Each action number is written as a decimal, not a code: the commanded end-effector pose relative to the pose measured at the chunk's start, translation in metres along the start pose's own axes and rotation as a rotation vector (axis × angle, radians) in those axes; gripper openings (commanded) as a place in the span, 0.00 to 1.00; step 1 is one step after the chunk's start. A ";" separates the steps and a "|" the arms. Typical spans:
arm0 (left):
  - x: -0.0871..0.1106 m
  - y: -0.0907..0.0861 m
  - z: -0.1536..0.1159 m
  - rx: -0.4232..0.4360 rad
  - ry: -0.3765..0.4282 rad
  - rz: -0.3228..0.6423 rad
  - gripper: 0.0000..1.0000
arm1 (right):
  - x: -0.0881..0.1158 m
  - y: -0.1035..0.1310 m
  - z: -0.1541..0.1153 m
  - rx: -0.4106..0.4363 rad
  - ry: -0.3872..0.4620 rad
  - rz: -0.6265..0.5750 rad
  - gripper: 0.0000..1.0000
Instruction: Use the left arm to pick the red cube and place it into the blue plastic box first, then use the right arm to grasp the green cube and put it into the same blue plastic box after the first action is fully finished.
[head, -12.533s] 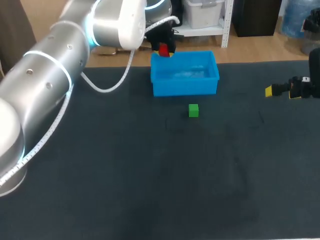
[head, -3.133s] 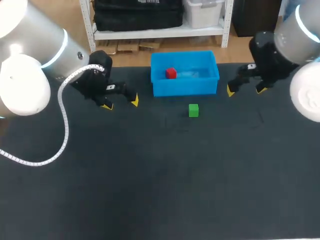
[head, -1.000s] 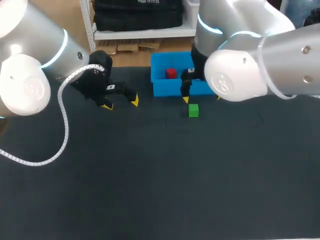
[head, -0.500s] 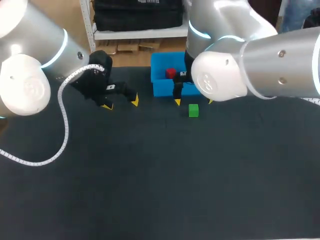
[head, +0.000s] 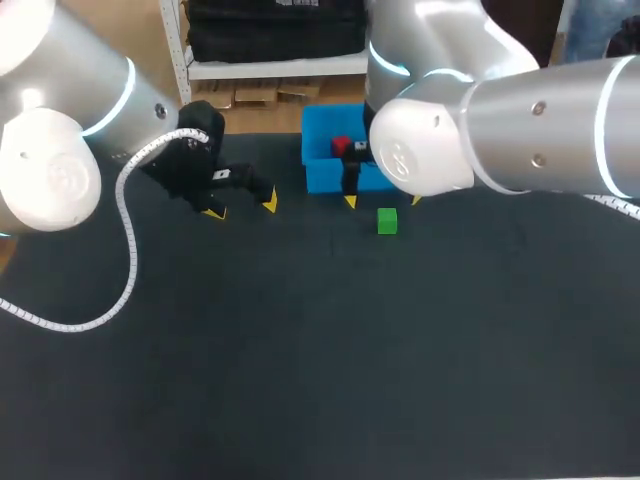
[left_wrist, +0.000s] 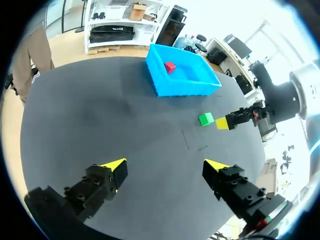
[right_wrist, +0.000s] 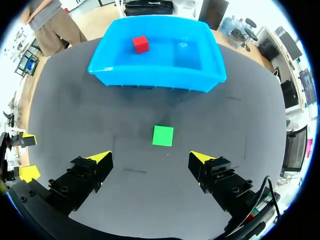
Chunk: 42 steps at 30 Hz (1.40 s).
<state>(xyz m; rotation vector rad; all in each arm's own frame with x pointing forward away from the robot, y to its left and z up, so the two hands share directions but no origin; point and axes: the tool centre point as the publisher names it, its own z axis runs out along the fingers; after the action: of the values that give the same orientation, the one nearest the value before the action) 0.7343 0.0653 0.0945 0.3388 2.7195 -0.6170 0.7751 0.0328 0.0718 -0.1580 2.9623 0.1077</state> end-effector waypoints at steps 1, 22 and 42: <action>-0.001 0.001 0.001 0.003 0.000 0.001 1.00 | -0.003 -0.002 0.007 0.003 0.000 -0.002 1.00; -0.001 0.001 0.001 0.003 0.000 0.001 1.00 | -0.005 0.004 0.046 0.007 0.044 -0.007 1.00; -0.001 0.001 0.001 0.003 0.000 0.001 1.00 | -0.025 -0.009 0.064 0.010 0.042 0.007 1.00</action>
<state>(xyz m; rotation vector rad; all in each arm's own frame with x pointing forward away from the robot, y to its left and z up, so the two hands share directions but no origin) 0.7343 0.0653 0.0945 0.3388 2.7195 -0.6171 0.8059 0.0315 0.0142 -0.1498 2.9951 0.0895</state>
